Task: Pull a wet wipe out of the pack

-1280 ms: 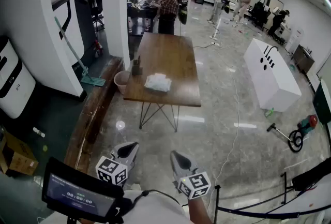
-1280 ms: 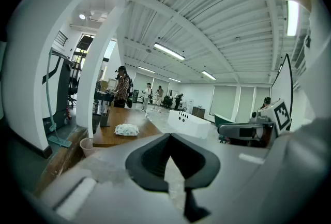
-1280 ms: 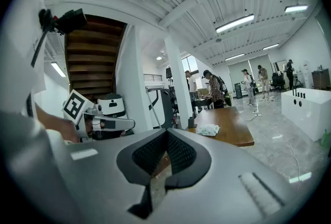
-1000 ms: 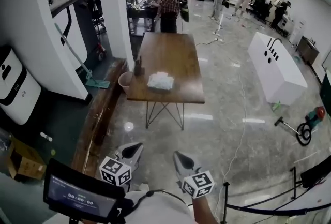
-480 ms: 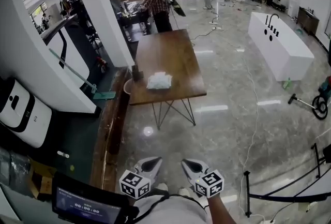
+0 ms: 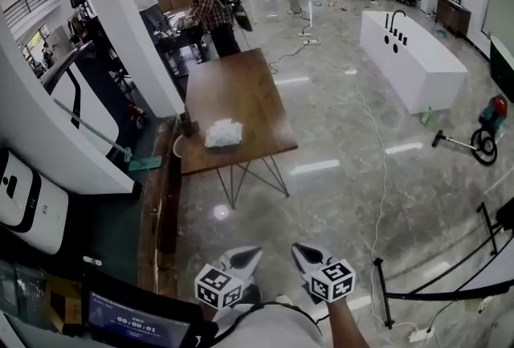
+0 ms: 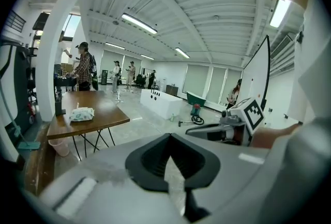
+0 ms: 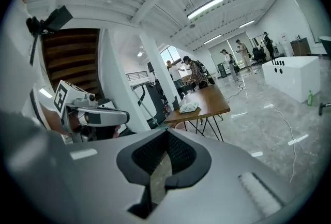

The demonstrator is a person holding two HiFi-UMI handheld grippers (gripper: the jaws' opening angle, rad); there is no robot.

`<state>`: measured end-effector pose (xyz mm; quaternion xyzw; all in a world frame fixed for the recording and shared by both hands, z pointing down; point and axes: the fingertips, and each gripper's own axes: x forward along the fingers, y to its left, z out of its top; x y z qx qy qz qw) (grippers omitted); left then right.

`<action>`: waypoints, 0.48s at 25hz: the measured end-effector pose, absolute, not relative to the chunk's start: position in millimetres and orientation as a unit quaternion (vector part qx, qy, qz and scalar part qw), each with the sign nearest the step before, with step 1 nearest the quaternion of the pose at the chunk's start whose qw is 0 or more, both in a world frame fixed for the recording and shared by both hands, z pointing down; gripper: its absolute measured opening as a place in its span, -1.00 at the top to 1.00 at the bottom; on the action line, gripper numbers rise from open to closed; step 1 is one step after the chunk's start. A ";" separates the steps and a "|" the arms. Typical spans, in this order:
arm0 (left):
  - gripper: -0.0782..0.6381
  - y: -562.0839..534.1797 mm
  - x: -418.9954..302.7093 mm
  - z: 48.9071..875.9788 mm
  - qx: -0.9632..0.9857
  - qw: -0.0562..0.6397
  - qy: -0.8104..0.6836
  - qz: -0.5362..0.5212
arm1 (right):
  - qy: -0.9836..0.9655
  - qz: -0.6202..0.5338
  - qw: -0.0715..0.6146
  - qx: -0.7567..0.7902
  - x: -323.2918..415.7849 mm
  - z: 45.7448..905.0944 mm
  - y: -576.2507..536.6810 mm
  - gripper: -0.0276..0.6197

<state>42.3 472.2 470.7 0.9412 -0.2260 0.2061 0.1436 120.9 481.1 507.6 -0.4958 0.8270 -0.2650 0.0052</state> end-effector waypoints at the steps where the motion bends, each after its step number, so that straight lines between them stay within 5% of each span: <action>1: 0.78 470.3 45.9 473.4 0.942 0.144 -0.223 0.206 | 0.827 -0.266 0.004 -0.496 121.8 509.3 479.9 0.90; 12: 0.77 419.2 54.9 482.0 0.947 0.149 -0.192 0.211 | 0.845 -0.250 -0.034 -0.472 89.9 508.7 453.4 0.90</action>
